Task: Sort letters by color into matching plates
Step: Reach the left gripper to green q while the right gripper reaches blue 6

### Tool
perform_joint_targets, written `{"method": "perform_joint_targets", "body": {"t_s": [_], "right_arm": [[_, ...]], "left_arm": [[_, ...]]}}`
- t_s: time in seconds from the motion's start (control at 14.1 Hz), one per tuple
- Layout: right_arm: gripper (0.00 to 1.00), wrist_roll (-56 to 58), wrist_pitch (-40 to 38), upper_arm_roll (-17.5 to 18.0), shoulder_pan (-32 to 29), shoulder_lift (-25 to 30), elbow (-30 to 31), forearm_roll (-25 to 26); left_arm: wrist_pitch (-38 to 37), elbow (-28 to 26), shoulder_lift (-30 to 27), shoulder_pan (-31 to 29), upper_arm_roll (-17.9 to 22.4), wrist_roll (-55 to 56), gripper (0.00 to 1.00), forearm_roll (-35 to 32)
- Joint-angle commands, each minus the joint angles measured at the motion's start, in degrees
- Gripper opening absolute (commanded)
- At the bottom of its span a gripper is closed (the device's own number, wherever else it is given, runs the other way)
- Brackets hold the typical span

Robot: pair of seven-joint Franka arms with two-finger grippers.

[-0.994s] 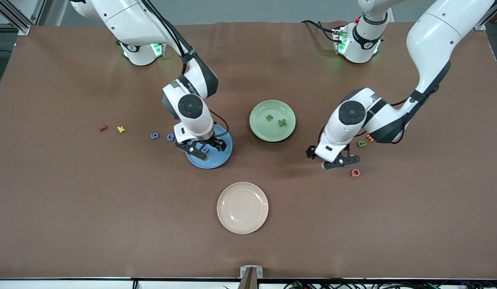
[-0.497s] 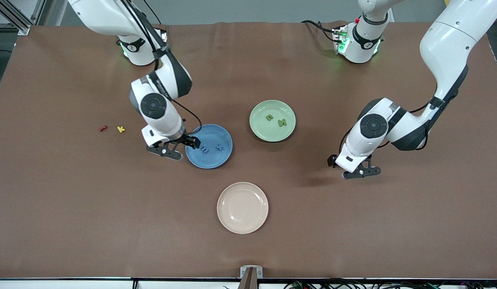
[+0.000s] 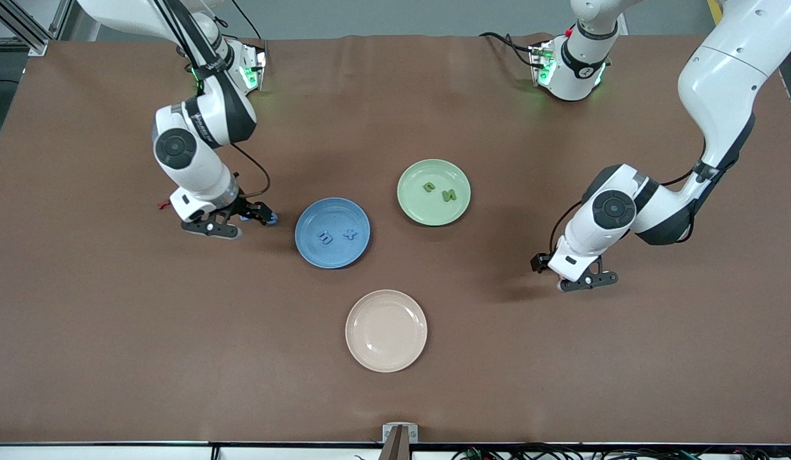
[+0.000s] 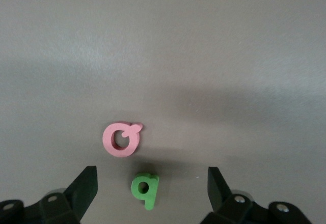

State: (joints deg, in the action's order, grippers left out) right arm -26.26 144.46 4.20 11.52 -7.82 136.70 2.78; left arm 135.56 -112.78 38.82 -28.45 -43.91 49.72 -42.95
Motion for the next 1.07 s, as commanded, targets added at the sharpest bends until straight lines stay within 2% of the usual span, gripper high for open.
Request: {"method": "perform_joint_targets", "body": {"t_s": [0.0,0.28,0.43,0.64,0.99], "right_arm": [[1.00,4.6,8.0,0.9,-3.9,2.1,7.2,0.6],[1.00,7.4,10.4,0.9,-6.0,1.5,9.3,0.6],[1.00,7.4,12.8,0.9,-5.9,-0.6,9.4,0.6],[1.00,7.3,15.9,0.9,-5.9,-4.5,9.3,0.6],[1.00,5.7,17.4,1.0,-5.1,-6.9,9.2,0.5]], "left_arm": [[1.1,-1.5,0.5,-0.9,-0.4,-0.1,0.95,-1.1],[1.3,-2.7,1.0,-1.3,-0.4,0.3,0.90,-1.0],[1.3,-3.1,1.0,-1.4,-0.4,0.3,0.85,-1.0],[1.3,-3.2,1.3,-1.8,-0.4,0.3,0.71,-1.0],[2.9,-3.2,2.1,-2.0,-0.4,0.4,0.47,-1.0]]}}
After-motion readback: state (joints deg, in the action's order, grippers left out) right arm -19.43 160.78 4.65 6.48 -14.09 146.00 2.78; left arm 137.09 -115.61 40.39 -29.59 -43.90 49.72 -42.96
